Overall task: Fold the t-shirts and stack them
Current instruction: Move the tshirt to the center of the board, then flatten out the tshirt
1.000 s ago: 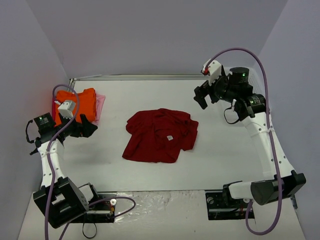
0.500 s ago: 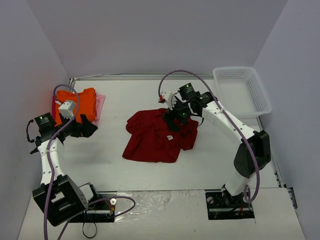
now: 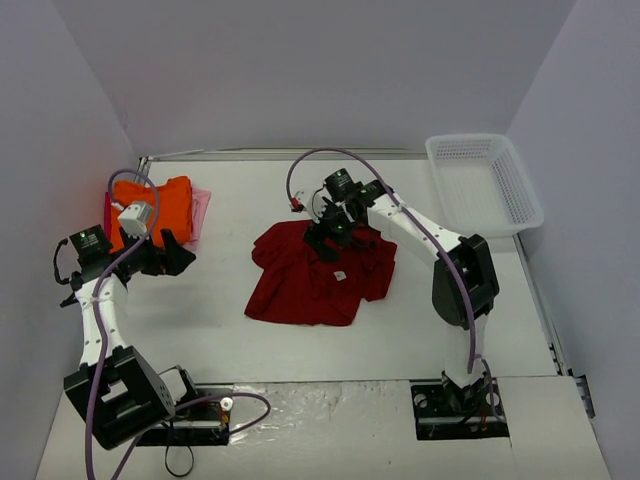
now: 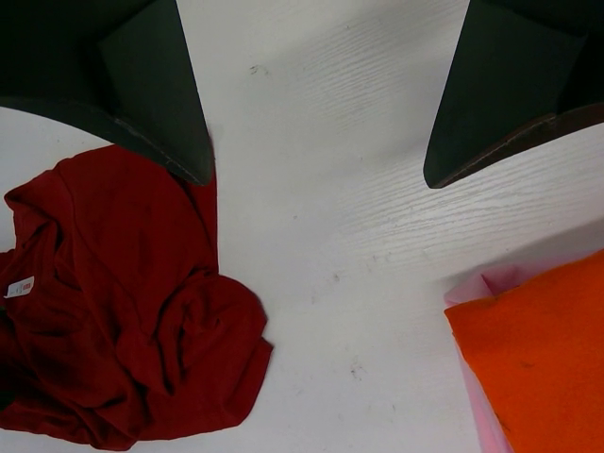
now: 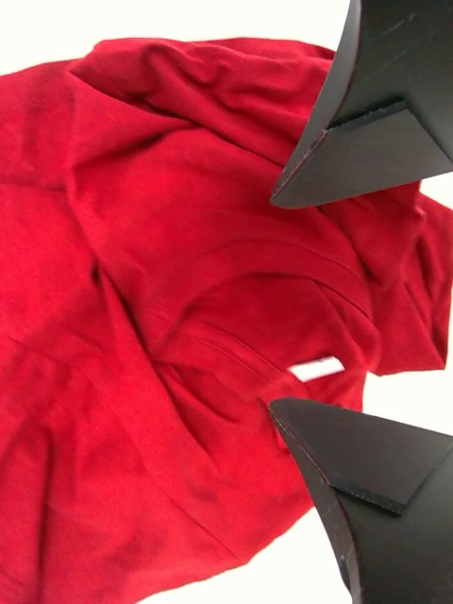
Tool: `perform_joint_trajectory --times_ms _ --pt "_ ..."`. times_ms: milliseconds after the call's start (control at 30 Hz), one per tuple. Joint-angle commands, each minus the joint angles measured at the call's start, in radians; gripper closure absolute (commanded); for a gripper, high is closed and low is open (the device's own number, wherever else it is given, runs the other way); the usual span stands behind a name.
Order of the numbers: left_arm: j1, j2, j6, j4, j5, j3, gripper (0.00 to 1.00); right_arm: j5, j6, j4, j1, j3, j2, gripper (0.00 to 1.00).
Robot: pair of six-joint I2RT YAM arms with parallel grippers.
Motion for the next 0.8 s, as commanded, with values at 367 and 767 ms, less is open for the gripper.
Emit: perform_joint_trajectory --times_ms 367,767 --pt "-0.007 0.027 0.049 -0.023 0.013 0.06 0.06 0.026 -0.034 -0.03 0.061 0.145 0.165 0.3" --pt "-0.007 0.033 0.065 -0.041 0.014 0.066 0.05 0.084 -0.045 -0.035 0.109 0.136 0.198 0.36"
